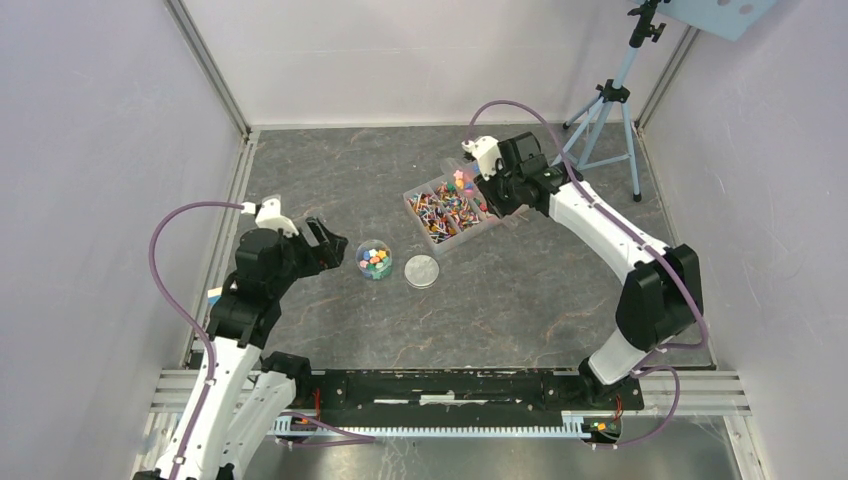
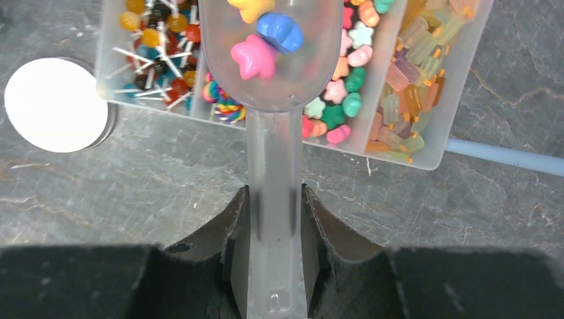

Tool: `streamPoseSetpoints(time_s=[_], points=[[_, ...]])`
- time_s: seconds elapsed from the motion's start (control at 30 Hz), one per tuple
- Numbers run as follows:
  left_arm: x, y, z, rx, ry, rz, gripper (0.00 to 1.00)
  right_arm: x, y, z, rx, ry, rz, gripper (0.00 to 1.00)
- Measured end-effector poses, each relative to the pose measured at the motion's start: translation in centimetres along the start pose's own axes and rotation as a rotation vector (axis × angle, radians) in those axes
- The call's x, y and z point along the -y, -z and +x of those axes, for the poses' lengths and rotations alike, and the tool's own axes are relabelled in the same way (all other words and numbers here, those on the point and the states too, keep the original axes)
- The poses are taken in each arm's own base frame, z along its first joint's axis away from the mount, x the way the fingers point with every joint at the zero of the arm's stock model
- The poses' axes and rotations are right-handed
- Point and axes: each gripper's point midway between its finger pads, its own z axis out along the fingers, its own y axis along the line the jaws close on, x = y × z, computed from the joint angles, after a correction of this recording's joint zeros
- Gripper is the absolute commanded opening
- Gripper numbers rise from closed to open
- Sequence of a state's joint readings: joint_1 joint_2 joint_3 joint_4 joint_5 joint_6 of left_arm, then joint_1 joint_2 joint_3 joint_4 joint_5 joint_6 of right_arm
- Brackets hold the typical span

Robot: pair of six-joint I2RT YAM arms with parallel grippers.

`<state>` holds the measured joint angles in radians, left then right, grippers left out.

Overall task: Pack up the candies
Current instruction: Scoop the fake candies from the storage box, then place the fake candies in the packing bottle.

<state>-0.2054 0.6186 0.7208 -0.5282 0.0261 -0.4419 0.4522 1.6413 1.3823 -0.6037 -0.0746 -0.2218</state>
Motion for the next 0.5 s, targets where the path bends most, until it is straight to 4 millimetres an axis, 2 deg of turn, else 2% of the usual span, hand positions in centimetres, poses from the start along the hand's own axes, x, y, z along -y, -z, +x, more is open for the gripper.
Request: streamPoseSetpoints(time_s=[0.1, 0.3, 0.5], points=[[0.2, -0.1, 0.0, -0.004, 0.046, 0.003, 0.92, -1.9, 1.0, -0.8, 0.001, 0.047, -0.025, 0.00], [0.4, -1.4, 0.4, -0.073, 0.146, -0.013, 0.93, -7.2, 3.2, -2.8, -0.006, 0.205, -0.085, 0.00], [-2.3, -2.0, -0.2, -0.056, 0.289, -0.121, 0.97, -11.6, 5.4, -4.0, -0.008, 0.334, -0.118, 0.00]])
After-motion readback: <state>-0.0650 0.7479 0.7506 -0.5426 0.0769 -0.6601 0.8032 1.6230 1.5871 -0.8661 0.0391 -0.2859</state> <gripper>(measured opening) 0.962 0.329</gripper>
